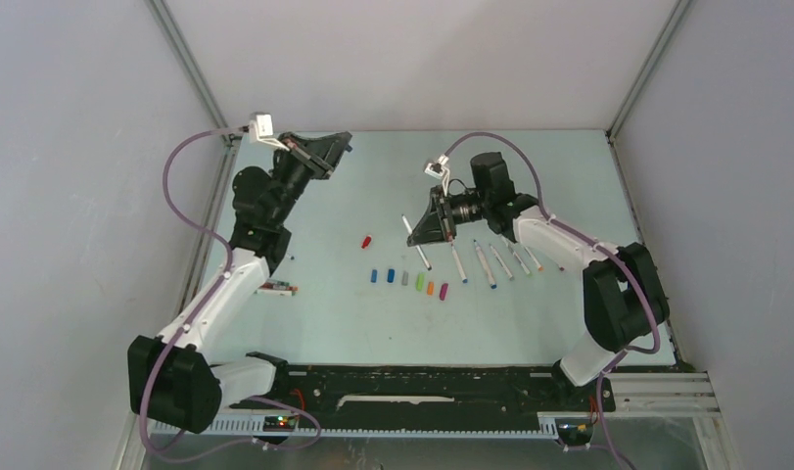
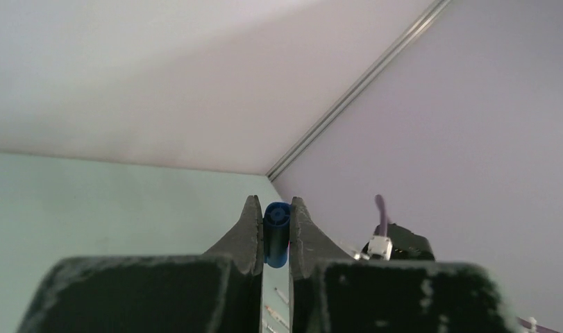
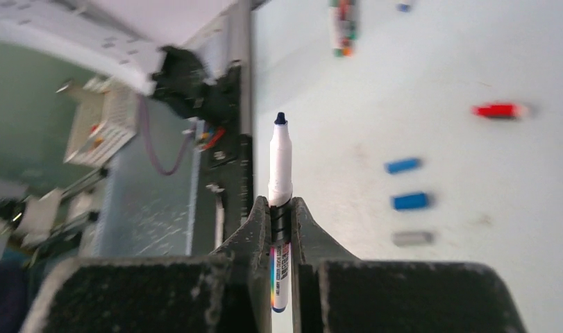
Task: Open the pen caps
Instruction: Open the pen cap from the pen, then place the pen at the center of the board.
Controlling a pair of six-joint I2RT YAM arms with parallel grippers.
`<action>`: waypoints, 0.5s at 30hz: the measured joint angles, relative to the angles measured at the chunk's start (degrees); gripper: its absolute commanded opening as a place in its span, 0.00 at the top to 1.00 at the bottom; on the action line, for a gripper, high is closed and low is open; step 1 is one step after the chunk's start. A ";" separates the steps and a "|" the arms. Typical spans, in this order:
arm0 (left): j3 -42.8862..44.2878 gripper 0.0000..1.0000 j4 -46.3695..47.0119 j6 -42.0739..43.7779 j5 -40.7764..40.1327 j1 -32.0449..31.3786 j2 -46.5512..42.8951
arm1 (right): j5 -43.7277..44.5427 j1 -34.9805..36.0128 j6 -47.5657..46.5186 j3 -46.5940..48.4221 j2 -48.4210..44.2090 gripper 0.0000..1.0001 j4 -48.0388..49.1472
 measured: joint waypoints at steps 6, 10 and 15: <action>-0.52 1.00 -11.28 -0.55 4.46 2.58 1.09 | 20.70 -3.69 -3.56 0.00 -0.15 1.00 -5.33; -3.08 1.00 -16.72 -0.57 9.27 3.21 3.85 | 30.27 -6.75 -4.70 1.97 1.51 1.00 -9.03; -7.87 1.00 -22.71 -0.57 12.61 3.23 8.44 | 34.69 -11.10 -6.12 17.31 14.88 1.00 -17.44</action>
